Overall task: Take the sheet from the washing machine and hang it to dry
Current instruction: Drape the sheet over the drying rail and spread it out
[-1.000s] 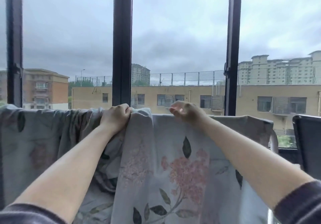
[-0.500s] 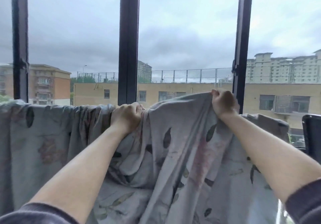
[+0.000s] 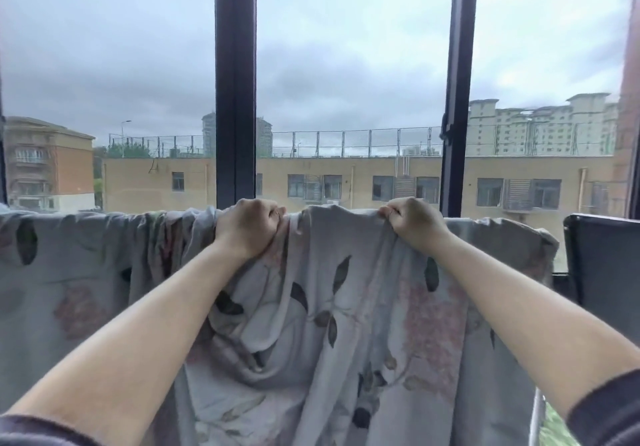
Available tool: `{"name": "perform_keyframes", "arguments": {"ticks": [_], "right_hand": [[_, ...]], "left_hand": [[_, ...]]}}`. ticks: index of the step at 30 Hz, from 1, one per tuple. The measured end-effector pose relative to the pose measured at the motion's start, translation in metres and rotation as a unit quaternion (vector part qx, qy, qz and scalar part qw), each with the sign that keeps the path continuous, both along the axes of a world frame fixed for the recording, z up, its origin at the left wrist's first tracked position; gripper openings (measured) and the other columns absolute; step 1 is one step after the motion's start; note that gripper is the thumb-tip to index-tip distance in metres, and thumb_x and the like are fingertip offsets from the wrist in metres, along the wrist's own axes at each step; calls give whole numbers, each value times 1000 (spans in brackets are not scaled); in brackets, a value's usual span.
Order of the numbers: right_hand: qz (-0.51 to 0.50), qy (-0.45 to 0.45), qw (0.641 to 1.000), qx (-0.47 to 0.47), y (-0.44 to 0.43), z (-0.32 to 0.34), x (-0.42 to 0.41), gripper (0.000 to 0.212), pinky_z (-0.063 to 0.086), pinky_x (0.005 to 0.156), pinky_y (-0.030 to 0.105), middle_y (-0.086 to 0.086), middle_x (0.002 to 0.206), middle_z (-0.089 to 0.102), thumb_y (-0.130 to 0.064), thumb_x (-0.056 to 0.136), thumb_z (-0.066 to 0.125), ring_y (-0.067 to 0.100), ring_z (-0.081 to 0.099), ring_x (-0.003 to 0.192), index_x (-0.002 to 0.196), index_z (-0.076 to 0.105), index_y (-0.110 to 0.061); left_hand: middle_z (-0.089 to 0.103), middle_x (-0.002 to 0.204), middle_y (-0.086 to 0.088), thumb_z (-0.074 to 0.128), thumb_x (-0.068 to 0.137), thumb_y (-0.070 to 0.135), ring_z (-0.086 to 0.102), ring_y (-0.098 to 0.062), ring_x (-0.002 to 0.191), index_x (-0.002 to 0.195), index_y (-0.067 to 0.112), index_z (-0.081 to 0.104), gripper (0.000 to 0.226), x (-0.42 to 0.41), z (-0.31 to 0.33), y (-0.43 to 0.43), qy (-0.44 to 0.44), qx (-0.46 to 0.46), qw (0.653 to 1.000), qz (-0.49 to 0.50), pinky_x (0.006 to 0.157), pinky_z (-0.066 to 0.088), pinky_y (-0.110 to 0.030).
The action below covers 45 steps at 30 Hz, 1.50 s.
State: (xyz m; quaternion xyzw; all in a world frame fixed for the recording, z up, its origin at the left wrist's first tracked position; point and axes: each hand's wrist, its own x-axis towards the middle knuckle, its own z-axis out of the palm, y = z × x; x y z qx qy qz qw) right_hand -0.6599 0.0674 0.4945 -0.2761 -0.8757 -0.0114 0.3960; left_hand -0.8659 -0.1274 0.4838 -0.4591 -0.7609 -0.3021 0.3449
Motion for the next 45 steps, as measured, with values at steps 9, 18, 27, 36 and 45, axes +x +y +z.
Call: {"name": "perform_keyframes", "arguments": {"ticks": [9, 18, 27, 36, 45], "right_hand": [[-57, 233, 969, -59, 0, 2, -1, 36, 36, 70, 30, 21, 91, 66, -21, 101, 35, 33, 59, 87, 91, 63, 0], [-76, 88, 984, 133, -38, -84, -11, 50, -4, 117, 46, 4, 155, 24, -41, 96, 26, 27, 15, 144, 142, 35, -25], [-28, -32, 999, -7, -75, -209, -11, 62, 22, 109, 58, 8, 159, 13, -19, 92, 48, 32, 17, 144, 149, 23, -19], [57, -122, 961, -240, -84, -300, 17, 38, 38, 97, 30, 11, 133, 50, -11, 92, 50, 26, 47, 121, 130, 50, -7], [-135, -46, 918, -370, -29, -333, 85, 25, 43, 82, 34, 14, 104, 63, -21, 91, 42, 32, 57, 100, 96, 63, -9]], "left_hand": [[62, 111, -29, 41, 99, 26, 58, -42, 104, 106, -3, 63, 37, -47, 30, -17, -162, 83, 976, 121, 85, 46, -41], [51, 133, -8, 42, 92, 32, 45, -29, 124, 117, 15, 55, 33, -12, -44, -23, 59, 60, 996, 5, 110, 20, -53], [31, 150, -13, 54, 82, 27, 27, -32, 138, 143, 13, 34, 65, 16, -159, -36, 89, -19, 994, 57, 112, 9, -57], [42, 142, -11, 67, 71, 25, 37, -32, 132, 136, 14, 44, 69, 34, -302, -48, 13, -263, 962, 69, 111, 24, -53], [57, 117, -5, 46, 90, 35, 54, -24, 106, 121, 15, 50, 37, 63, -311, -24, -61, -372, 919, 116, 87, 40, -36]]}}
